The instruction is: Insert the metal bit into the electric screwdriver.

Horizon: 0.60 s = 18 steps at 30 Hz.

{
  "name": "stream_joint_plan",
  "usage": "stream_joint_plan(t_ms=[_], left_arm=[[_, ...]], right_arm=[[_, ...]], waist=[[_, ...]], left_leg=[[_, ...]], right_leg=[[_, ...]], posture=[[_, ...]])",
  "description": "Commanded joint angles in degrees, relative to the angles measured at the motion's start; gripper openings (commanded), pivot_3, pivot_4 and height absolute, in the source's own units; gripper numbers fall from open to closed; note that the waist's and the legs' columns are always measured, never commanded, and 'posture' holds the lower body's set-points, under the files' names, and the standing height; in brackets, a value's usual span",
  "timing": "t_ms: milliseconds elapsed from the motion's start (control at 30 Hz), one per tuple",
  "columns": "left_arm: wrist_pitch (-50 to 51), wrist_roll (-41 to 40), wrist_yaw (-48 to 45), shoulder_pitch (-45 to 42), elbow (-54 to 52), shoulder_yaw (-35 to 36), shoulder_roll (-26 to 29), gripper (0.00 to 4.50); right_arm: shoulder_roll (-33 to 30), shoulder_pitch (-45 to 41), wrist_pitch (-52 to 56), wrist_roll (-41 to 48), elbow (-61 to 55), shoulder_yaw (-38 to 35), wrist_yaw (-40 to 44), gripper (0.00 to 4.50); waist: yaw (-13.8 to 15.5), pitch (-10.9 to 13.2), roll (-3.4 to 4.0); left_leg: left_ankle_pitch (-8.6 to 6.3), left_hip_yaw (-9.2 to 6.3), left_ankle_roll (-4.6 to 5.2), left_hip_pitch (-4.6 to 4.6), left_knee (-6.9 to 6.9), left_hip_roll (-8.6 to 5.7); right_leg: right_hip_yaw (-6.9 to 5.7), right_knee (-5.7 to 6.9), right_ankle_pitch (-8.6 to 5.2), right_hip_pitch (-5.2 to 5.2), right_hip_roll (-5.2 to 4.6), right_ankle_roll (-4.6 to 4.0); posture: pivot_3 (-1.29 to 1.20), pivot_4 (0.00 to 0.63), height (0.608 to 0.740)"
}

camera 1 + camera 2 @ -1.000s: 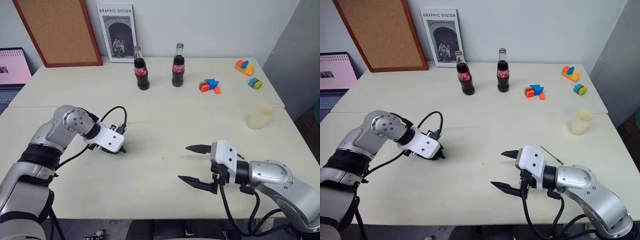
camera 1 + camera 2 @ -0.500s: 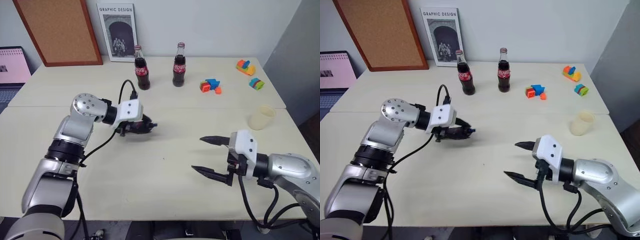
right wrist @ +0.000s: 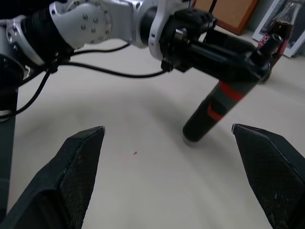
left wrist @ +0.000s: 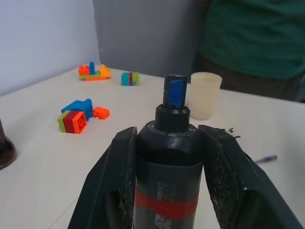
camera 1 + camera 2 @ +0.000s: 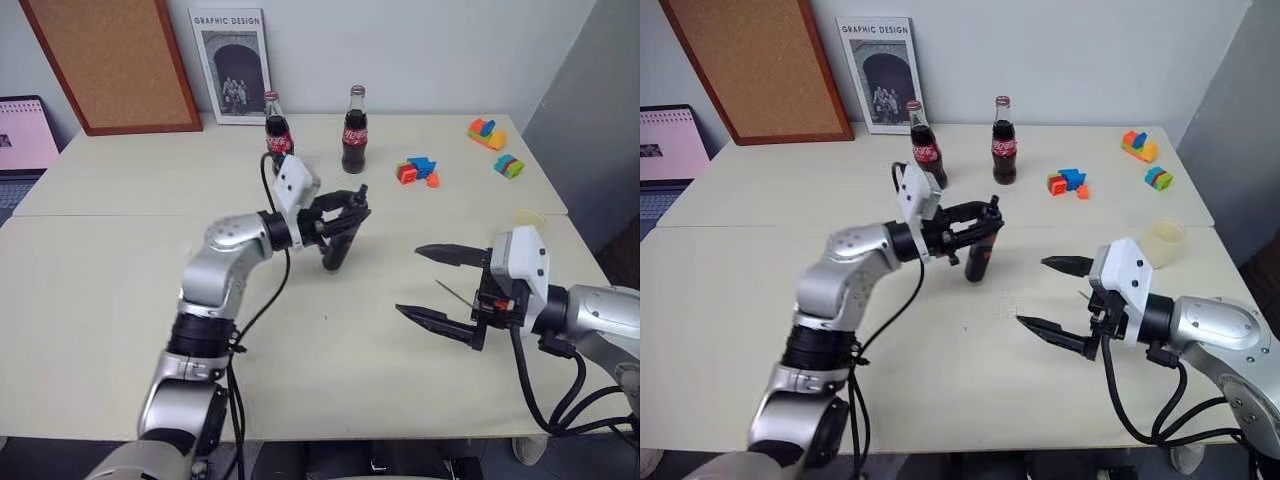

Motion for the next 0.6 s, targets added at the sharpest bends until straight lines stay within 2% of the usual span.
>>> stream_joint_plan(t_ms=[33, 133, 333, 600], left_arm=[[-3.6, 0.0, 5.4, 0.2, -3.1, 0.9, -2.5, 1.64], [-5.1, 1.2, 7.8, 1.7, -3.1, 0.4, -3.0, 1.64], [-5.9, 1.6, 7.2, 8.2, -5.2, -0.9, -0.4, 1.64], [-6.1, 1.3, 8.2, 10.5, -6.2, -0.6, 1.6, 1.64]], right_arm=[[-0.1, -2.4, 0.2, 1.1, -0.4, 0.6, -1.0, 4.5], [0.0, -3.5, 0.5, 1.2, -0.1, 1.0, -1.3, 4.5], [-0.5, -5.0, 1.3, 1.1, 0.2, 2.4, -1.3, 4.5], [-1.6, -5.8, 1.8, 0.6, 1.1, 2.3, -0.3, 4.5]], waist=[[0.0, 0.0, 0.0], [0.0, 0.0, 0.0], [0.0, 0.0, 0.01], [-0.1, 0.0, 0.01]], left_leg=[[0.0, 0.0, 0.0, 0.0, 0.0, -0.01], [0.0, 0.0, 0.0, 0.04, -0.01, -0.01], [0.0, 0.02, 0.0, 0.15, -0.09, 0.02], [0.0, 0.07, 0.0, 0.35, -0.09, -0.01]], right_leg=[[0.0, -0.01, 0.0, 0.0, 0.0, 0.0], [0.05, 0.0, 0.0, 0.0, -0.01, 0.01], [0.08, -0.01, 0.0, 0.04, 0.02, 0.0], [0.08, -0.01, 0.04, 0.24, 0.01, 0.05]], posture=[[0.0, 0.15, 0.74], [0.0, 0.15, 0.74], [0.0, 0.15, 0.74], [0.0, 0.15, 0.74]])
